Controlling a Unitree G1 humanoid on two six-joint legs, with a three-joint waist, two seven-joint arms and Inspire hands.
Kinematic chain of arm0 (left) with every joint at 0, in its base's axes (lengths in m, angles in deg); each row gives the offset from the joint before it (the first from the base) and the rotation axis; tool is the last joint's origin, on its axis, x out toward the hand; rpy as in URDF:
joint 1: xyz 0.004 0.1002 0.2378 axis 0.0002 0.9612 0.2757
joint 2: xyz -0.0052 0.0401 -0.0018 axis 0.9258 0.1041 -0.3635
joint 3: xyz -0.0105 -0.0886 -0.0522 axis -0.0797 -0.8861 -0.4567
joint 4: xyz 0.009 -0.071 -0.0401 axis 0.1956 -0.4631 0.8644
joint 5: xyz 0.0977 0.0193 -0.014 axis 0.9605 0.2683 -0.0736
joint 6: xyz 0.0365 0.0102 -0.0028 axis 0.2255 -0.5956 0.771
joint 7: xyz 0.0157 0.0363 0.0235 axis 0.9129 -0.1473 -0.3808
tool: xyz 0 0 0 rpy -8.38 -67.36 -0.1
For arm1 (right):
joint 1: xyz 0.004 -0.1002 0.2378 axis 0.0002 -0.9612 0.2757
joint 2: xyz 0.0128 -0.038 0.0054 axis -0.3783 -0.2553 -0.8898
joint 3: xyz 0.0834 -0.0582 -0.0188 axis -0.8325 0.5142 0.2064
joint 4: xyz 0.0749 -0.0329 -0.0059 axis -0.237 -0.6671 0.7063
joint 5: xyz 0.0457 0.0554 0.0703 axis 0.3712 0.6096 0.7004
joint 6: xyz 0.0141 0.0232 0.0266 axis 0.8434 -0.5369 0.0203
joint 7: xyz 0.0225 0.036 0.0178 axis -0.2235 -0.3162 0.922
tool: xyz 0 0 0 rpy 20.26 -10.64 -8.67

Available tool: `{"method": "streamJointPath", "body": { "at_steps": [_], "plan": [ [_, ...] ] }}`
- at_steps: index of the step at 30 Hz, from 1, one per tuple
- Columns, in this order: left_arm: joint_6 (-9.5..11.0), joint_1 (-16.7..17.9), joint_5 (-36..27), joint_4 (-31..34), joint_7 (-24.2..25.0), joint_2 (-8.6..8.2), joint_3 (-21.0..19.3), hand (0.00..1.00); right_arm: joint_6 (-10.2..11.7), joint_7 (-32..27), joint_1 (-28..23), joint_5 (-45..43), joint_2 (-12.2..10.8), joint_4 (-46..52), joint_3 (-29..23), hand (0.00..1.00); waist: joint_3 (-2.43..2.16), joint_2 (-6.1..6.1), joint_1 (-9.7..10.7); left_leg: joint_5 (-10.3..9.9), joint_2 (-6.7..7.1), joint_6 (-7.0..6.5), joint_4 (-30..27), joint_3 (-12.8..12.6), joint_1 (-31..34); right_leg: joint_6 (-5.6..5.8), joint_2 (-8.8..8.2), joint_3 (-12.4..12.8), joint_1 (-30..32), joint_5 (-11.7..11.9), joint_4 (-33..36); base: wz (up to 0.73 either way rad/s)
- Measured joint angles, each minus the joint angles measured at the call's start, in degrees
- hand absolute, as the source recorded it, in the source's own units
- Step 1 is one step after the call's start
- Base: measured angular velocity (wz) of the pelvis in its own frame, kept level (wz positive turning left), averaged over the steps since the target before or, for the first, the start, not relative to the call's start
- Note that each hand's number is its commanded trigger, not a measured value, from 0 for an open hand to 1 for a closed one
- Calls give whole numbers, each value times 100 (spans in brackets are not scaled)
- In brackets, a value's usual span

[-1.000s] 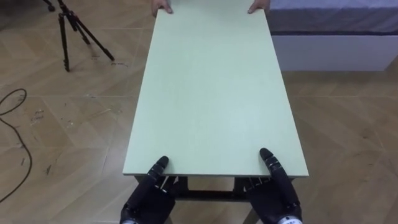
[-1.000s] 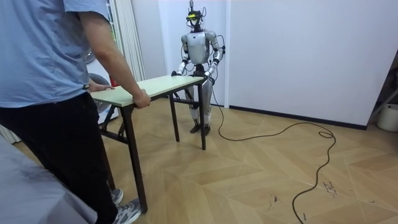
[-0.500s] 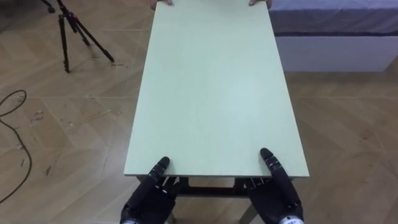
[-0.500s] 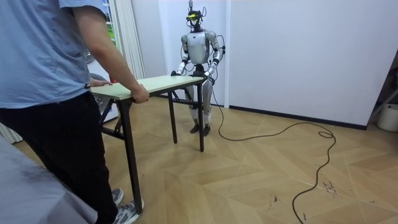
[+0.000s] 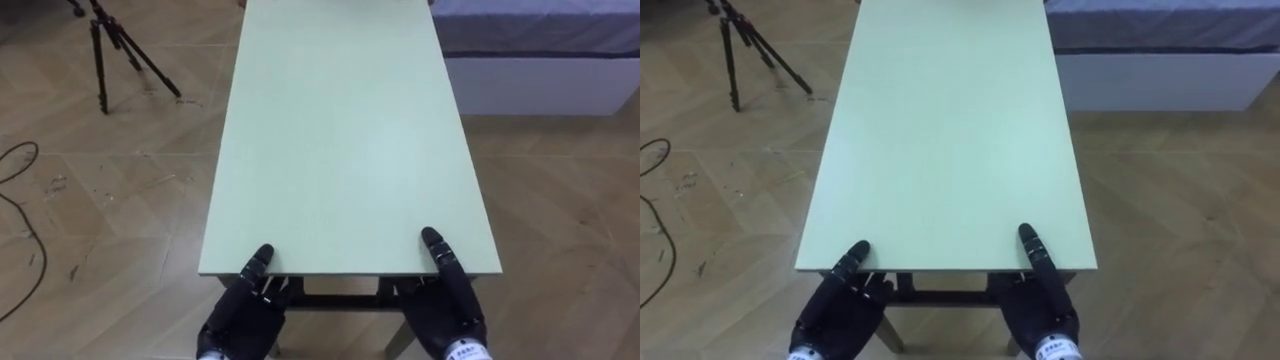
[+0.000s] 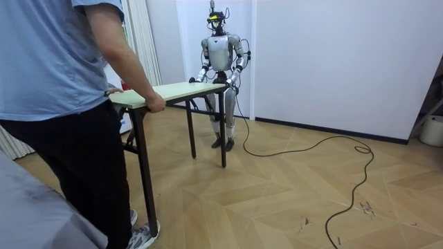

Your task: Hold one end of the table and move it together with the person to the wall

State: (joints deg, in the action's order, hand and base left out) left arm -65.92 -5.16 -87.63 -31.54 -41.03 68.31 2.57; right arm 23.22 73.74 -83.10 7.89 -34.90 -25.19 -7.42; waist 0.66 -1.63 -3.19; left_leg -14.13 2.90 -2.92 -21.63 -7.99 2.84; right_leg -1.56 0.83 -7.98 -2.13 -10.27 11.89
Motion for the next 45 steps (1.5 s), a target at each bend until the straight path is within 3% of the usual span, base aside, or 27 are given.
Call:
{"method": "streamJointPath", "body": {
  "at_steps": [1, 3, 4, 5, 6, 7, 8, 9, 10, 14, 16, 19, 20, 21, 22, 23, 25, 29, 32, 33, 34, 35, 36, 37, 39, 43, 45],
  "plan": [
    [0, 0, -13, 3, 0, 35, 2, 100, -9, 4, -3, -17, -10, -9, 0, 100, -12, 35, -48, -32, -14, 476, -207, 73, 163, -90, 18, -35, 48, 35, -60, -10],
    [-17, -23, -115, 4, 0, 113, 7, 100, -62, 21, 34, -25, -13, -19, 1, 100, -59, 146, -73, 152, 76, 941, -234, 329, 343, -273, -13, -82, 149, 208, -318, -5],
    [-27, -50, -152, -6, 23, 116, -6, 100, -105, 62, 102, -15, 3, -38, -11, 100, -41, 168, -77, 108, -62, 841, -987, 218, 606, -264, -104, -222, 137, 255, -415, -19],
    [-29, 7, -234, -67, 78, 83, -38, 100, -160, 62, 187, -27, -19, -160, -4, 100, -23, 118, -99, 80, -531, 679, -2227, -34, 751, -294, 48, -337, 74, 230, -299, -29],
    [-28, 51, -265, -82, 112, 81, -40, 100, -167, 62, 211, -32, -36, -212, 9, 100, -32, 61, -101, 169, -780, 615, -2696, -59, 729, -344, 139, -379, 51, 198, -211, -23],
    [-36, 58, -258, -80, 128, 53, -26, 100, -167, 63, 207, -36, -79, -217, -31, 100, -18, -32, -74, 411, -1241, 614, -3177, 38, 586, -433, 273, -491, 32, 133, -44, 5],
    [-36, 41, -254, -80, 122, 34, -22, 100, -177, 63, 215, -43, -79, -216, -54, 100, -17, -62, -26, 483, -1377, 647, -3186, 126, 514, -447, 296, -528, 67, 91, 79, 26],
    [-30, -37, -251, -101, 109, 4, -17, 100, -196, 63, 255, -57, -70, -214, -113, 100, 74, -73, 26, 478, -1428, 678, -2978, 198, 417, -416, 269, -588, 218, 32, 365, 27],
    [-24, -57, -275, -103, 95, -7, 3, 100, -213, 65, 228, -94, -65, -186, -153, 100, 131, 7, 79, 487, -1319, 664, -2768, 168, 398, -412, 202, -625, 326, 35, 477, 25],
    [-55, -81, -210, -92, 114, -5, 7, 100, -203, 126, 129, -79, 16, -20, -175, 100, 86, -142, 275, 4, -1144, 906, -1868, 232, 248, -384, 78, -610, 642, 139, 474, 21],
    [-58, -149, -208, -95, 114, -67, -1, 100, -140, 159, 222, -75, 12, -17, -186, 100, 68, -351, 294, -483, -1206, 872, -954, 183, -63, -380, 88, -647, 1018, 143, 787, 2],
    [-7, -400, -93, -195, 116, -69, 60, 100, -187, 159, 265, -97, -16, -25, -329, 100, 84, -391, 296, -628, -1085, 722, 174, 142, -537, -350, -99, -726, 1640, 153, 1750, 4],
    [17, -456, -95, -230, 118, -84, 80, 100, -216, 159, 273, -98, -27, -23, -389, 100, 98, -406, 292, -639, -1038, 643, 324, 220, -618, -235, -190, -730, 1894, 201, 2203, 0],
    [31, -492, -103, -275, 123, -101, 84, 100, -229, 156, 251, -128, -104, -32, -465, 100, 91, -396, 293, -668, -926, 478, 374, 370, -633, 197, -267, -559, 2262, 152, 2157, -21],
    [112, -459, -163, -255, 186, -26, 71, 100, -296, 152, 257, -221, -199, -28, -451, 100, 54, -250, 247, -732, -741, 421, 186, 516, -505, 213, -382, -309, 2356, 691, 1298, -11],
    [112, -454, -227, -281, 211, 14, 79, 100, -296, 152, 250, -247, -240, -34, -445, 100, 70, -219, 300, -831, -655, 400, 112, 555, -453, -68, -521, -384, 2381, 1072, 1104, 7],
    [95, -414, -211, -373, 53, -101, 99, 100, -270, 151, 190, -299, -215, -54, -448, 100, -1, -368, 471, -913, -618, 393, -182, 331, -328, -62, -708, -660, 2283, 1064, 1005, 33],
    [2, -375, -101, -377, 23, -90, 121, 100, -422, 136, 115, -312, -204, -98, -623, 100, 20, -292, 513, -780, -470, 278, -244, 185, -217, -26, -809, -622, 2088, 1545, 526, 5],
    [-37, -386, -104, -380, -66, -112, 148, 100, -466, 120, 109, -327, -191, -95, -655, 100, 22, -209, 616, -601, -208, 38, -263, 126, -31, 204, -1000, -526, 1982, 2043, -5, 14],
    [-41, -390, -113, -371, -137, -130, 177, 100, -465, 115, 109, -335, -158, -89, -674, 100, 16, -179, 659, -548, -149, -54, -263, -74, 55, 438, -1076, -426, 1964, 2200, -192, 21],
    [-44, -409, -87, -358, -177, -142, 189, 100, -462, 98, 111, -335, -118, -70, -675, 100, 22, -189, 723, -507, -178, -129, -298, -294, 149, 535, -1170, -351, 2015, 2119, 31, 56],
    [-49, -466, -50, -353, -218, -150, 210, 100, -458, 99, 59, -291, -94, -39, -712, 100, 33, -190, 819, -454, -273, -168, -296, -554, 173, 439, -1293, -329, 2154, 1501, 1044, 70],
    [-49, -511, 18, -349, -253, -151, 226, 100, -449, 98, -3, -259, -101, -6, -734, 100, 29, -166, 826, -426, -310, -169, -274, -686, 161, 439, -1351, -331, 2219, 1176, 1594, 73],
    [-45, -559, 66, -344, -286, -122, 226, 100, -409, 83, -71, -174, -175, -3, -749, 100, 21, -28, 806, -339, -324, -181, -152, -953, 89, 423, -1461, -297, 2270, 643, 2587, 41],
    [-40, -523, 123, -234, -288, -64, 192, 100, -376, 63, -135, -118, -232, 84, -694, 100, 1, 116, 713, -251, -335, -191, 6, -1369, 29, 414, -1502, -127, 2222, 158, 3620, 9],
    [-39, -227, 131, 216, -283, -51, 95, 100, -213, 45, -191, 5, -88, 388, -393, 100, 23, 186, 502, -211, -333, -206, 58, -2001, 58, 480, -1687, -30, 1792, -215, 4273, -34],
    [-39, -142, 134, 248, -284, -36, 70, 100, -150, 45, -196, 48, -48, 397, -209, 100, 82, 279, 483, -195, -325, -176, 7, -1994, 51, 546, -1612, 23, 1816, -230, 4091, -26]
  ]
}}
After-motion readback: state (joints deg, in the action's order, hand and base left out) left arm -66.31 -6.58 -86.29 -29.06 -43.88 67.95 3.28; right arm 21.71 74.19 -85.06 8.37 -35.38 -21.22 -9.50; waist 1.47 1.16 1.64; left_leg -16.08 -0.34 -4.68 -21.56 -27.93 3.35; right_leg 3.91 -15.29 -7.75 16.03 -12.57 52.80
